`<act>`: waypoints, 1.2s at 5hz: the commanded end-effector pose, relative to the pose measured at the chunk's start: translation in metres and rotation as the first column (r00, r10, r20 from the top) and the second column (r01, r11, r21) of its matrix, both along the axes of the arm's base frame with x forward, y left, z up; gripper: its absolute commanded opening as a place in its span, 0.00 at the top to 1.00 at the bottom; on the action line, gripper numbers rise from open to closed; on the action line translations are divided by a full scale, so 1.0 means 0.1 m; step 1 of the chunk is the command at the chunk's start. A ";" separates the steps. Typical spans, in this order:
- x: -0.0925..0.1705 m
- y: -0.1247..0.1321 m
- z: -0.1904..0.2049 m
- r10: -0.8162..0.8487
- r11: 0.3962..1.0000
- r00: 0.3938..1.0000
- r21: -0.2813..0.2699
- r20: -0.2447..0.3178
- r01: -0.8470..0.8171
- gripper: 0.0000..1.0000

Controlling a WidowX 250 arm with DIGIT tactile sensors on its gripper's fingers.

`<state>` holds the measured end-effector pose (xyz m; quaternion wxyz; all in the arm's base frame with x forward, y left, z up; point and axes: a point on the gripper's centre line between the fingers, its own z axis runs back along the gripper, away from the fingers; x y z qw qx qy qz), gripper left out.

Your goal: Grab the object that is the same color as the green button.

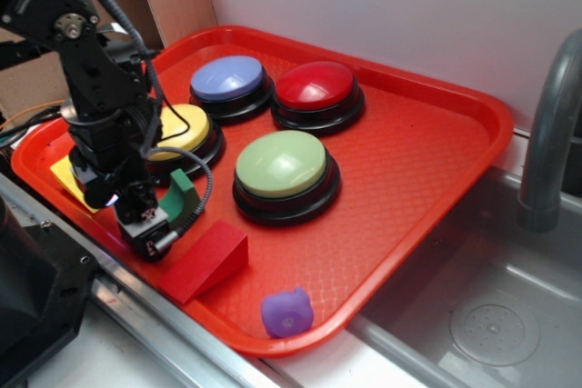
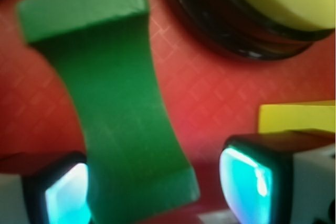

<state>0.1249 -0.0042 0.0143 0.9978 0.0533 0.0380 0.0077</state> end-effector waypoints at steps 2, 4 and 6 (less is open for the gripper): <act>0.03 -0.03 0.13 -0.036 0.996 0.998 -0.074 0.055 0.040 1.00; 0.28 -0.08 0.91 0.049 0.997 0.996 -0.070 0.074 -0.044 1.00; 0.49 -0.15 1.63 0.043 0.997 0.972 -0.078 0.231 -0.025 1.00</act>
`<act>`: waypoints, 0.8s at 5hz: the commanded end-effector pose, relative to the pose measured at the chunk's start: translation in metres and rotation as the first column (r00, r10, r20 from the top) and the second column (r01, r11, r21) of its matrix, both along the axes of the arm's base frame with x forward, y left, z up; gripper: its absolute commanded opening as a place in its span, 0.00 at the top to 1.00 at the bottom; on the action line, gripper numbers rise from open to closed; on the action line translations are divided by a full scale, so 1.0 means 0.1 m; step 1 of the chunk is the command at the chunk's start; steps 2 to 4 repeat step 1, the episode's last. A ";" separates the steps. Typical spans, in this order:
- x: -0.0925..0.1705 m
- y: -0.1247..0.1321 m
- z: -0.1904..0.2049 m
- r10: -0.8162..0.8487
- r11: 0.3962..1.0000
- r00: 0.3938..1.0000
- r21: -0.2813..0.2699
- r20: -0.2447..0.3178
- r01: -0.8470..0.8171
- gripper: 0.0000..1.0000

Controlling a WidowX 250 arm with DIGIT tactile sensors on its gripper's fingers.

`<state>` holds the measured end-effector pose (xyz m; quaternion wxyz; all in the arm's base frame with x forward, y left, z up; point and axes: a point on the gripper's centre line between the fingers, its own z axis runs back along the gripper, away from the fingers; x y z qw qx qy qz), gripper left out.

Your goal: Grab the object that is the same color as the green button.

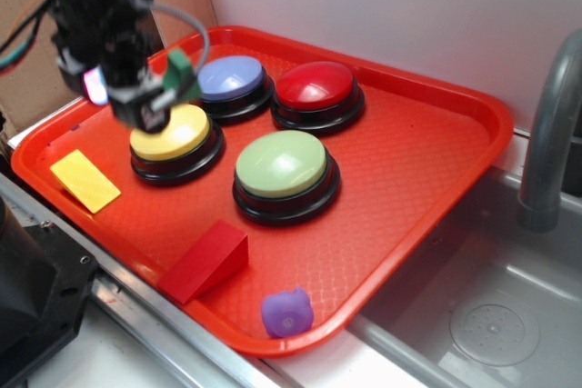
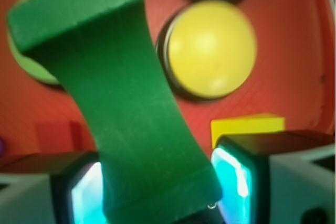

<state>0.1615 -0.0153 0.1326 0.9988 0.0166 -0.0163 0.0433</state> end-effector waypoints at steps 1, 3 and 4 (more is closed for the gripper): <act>0.17 0.05 0.50 -0.018 1.000 0.994 0.007 0.112 0.017 1.00; 0.17 0.05 0.50 -0.018 1.000 0.994 0.007 0.112 0.017 1.00; 0.17 0.05 0.50 -0.018 1.000 0.994 0.007 0.112 0.017 1.00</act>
